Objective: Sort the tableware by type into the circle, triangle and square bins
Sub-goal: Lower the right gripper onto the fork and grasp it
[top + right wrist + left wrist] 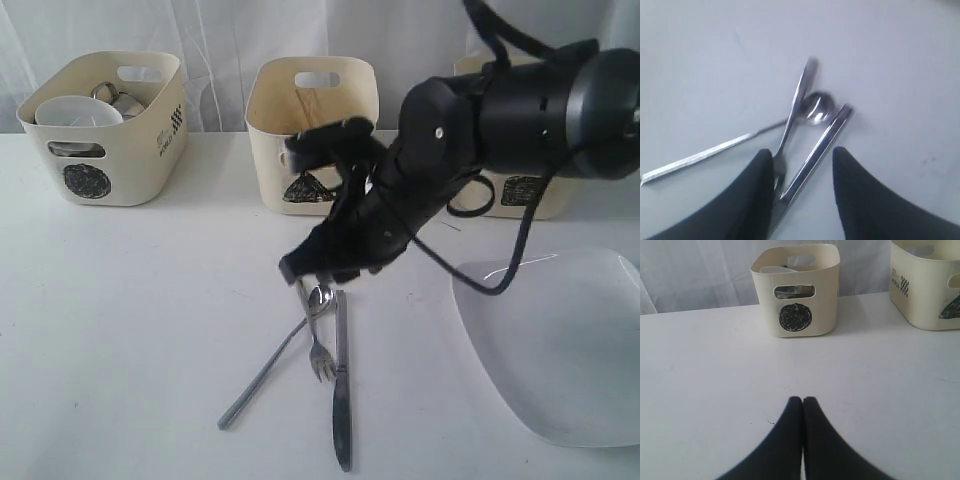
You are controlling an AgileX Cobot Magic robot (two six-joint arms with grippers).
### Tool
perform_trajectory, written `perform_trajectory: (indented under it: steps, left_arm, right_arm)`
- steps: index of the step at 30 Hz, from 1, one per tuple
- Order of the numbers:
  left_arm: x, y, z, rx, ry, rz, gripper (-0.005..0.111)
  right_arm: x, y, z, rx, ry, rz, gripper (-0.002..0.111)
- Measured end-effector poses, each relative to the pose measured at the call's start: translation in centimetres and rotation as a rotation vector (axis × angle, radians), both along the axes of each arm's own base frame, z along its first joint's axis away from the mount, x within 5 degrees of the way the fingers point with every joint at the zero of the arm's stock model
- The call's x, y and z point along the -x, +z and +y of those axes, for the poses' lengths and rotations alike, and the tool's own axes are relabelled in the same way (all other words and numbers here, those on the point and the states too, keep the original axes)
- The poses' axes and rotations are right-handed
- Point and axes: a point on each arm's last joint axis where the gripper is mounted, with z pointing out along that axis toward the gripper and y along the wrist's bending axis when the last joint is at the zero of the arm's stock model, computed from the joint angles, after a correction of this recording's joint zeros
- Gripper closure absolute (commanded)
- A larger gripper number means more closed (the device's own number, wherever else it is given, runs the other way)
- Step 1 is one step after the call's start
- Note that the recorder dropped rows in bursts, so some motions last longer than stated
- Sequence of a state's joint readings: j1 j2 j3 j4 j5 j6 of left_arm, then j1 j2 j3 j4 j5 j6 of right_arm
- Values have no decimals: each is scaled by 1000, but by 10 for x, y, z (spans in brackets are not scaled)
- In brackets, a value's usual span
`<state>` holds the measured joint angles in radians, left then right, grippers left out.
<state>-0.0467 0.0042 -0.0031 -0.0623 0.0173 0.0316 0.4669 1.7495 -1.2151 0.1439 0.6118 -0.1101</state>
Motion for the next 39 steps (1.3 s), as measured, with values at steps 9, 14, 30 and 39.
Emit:
perform_trajectory:
  steps: [9, 14, 30, 39]
  left_arm:
    - [0, 0, 0, 0, 0, 0, 107]
    - [0, 0, 0, 0, 0, 0, 107]
    - [0, 0, 0, 0, 0, 0, 107]
    - [0, 0, 0, 0, 0, 2, 107]
  right_arm:
    - [-10, -24, 35, 37, 85, -3, 58]
    - [-29, -43, 46, 89, 100, 76, 58]
    - [-20, -85, 53, 208, 124, 274, 58]
    - [-27, -92, 57, 197, 122, 232, 68]
